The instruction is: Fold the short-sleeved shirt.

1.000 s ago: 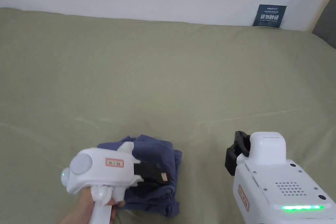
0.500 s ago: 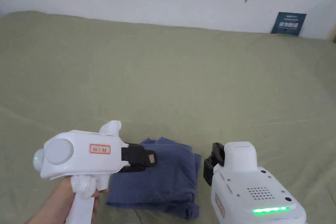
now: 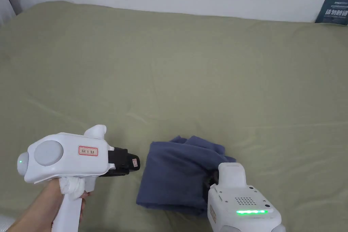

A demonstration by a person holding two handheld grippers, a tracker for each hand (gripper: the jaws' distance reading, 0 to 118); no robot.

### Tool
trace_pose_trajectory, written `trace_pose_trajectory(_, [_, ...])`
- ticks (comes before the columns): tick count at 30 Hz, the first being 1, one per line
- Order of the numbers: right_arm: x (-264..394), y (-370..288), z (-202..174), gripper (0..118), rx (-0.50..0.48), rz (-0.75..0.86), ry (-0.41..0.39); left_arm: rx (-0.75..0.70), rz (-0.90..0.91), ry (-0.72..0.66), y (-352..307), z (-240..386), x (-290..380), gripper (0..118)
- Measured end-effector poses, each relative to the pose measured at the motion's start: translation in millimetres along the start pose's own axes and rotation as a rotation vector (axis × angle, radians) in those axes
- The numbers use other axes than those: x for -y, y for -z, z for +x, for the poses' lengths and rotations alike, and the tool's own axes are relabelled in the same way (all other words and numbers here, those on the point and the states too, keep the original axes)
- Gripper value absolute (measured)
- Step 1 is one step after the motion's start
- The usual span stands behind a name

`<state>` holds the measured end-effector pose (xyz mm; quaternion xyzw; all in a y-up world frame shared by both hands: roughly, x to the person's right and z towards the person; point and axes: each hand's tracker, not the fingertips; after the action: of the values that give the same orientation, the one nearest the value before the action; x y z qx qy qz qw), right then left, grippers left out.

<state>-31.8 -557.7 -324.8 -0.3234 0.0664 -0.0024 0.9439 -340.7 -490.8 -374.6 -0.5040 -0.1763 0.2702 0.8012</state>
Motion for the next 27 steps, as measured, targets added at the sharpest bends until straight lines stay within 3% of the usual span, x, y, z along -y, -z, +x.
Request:
trace_pose_trajectory(2, [-2.9, -0.9, 0.8, 5, -0.004, -0.005, -0.002, 0.032, -0.008, -0.008, 2.9, -1.8, -1.8, 1])
trace_pose_trajectory(3, [-3.1, -0.1, 0.8, 5, -0.005, -0.007, 0.001, 0.057, -0.011, -0.011, 4.2, -2.1, -3.5, 17])
trace_pose_trajectory(4, [-2.9, 0.2, 1.3, 5, -0.006, -0.009, 0.008, 0.085, -0.018, -0.003, 7.9, -10.4, -8.7, 48])
trace_pose_trajectory(5, [-2.8, 0.4, 2.2, 5, -0.009, -0.009, 0.015, 0.108, -0.044, 0.01, 13.2, -11.0, -10.7, 91])
trace_pose_trajectory(6, [-3.1, 0.5, 3.2, 5, -0.011, -0.011, 0.023, 0.137, -0.067, 0.006, 17.8, -10.0, -12.2, 118])
trace_pose_trajectory(11, [-7.2, 0.6, 5.7, 5, -0.025, -0.026, 0.038, 0.19, -0.116, 0.005, 47.6, -9.8, -18.3, 118])
trace_pose_trajectory(13, [-7.7, 0.6, 5.7, 5, -0.028, -0.029, 0.033, 0.245, -0.16, -0.008, 60.7, -5.2, -13.6, 113])
trace_pose_trajectory(15, [-7.7, 1.3, 7.3, 5, -0.032, -0.031, 0.036, 0.259, -0.187, 0.008, 76.0, -1.5, -7.1, 98])
trace_pose_trajectory(17, [-8.3, 2.0, 9.0, 5, -0.039, -0.034, 0.046, 0.149, -0.17, 0.102, 75.3, 7.8, -0.1, 81])
trace_pose_trajectory(18, [-8.4, 2.3, 9.5, 5, -0.04, -0.035, 0.048, 0.139, -0.164, 0.103, 70.5, 7.9, -1.0, 49])
trace_pose_trajectory(19, [-8.9, 1.8, 9.8, 5, -0.042, -0.035, 0.05, 0.103, -0.135, 0.086, 64.4, 4.6, -2.2, 38])
trace_pose_trajectory(21, [-10.6, 1.4, 8.9, 5, -0.051, -0.035, 0.042, 0.157, -0.175, 0.051, 62.7, -9.3, -8.7, 38])
trace_pose_trajectory(27, [-17.2, -11.0, 8.0, 6, -0.054, -0.022, 0.017, 0.127, -0.162, 0.063, 61.2, -7.1, -11.8, 37])
